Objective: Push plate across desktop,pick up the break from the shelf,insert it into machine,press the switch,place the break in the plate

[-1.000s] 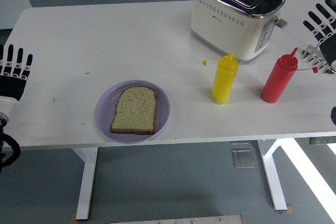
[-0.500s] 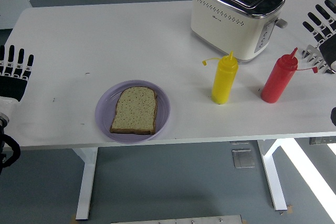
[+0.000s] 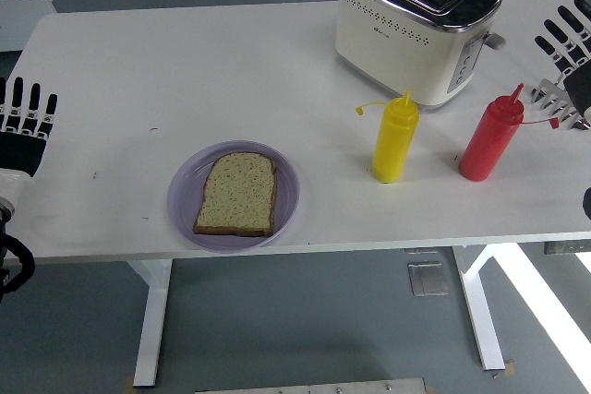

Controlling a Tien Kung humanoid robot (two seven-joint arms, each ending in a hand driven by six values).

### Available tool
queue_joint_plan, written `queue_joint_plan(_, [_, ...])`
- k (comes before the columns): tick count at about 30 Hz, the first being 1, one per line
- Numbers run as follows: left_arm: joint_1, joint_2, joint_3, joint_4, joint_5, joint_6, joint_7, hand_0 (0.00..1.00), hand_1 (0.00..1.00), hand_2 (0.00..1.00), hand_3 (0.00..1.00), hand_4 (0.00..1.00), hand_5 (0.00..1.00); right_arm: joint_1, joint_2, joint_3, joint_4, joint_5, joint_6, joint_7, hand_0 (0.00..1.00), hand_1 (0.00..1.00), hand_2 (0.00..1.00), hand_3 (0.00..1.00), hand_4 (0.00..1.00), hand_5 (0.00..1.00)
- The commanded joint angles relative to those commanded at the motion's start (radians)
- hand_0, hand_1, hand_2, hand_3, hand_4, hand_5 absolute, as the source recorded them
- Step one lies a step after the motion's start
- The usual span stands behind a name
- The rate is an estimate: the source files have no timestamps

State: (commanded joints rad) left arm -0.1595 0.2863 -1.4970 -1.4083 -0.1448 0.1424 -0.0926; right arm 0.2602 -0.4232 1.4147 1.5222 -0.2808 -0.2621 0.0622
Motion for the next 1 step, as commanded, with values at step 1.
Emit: queue_joint_plan(1, [0.000,0.000,0.000,0.000,0.000,0.000,0.000,0.831,0.774,0.767,0.814,0.816,0.967,0.000,0.000,0.000,0.000,0.000,0.000,0.000,0.756,0.717,0.671,0.679,0.766,0.449])
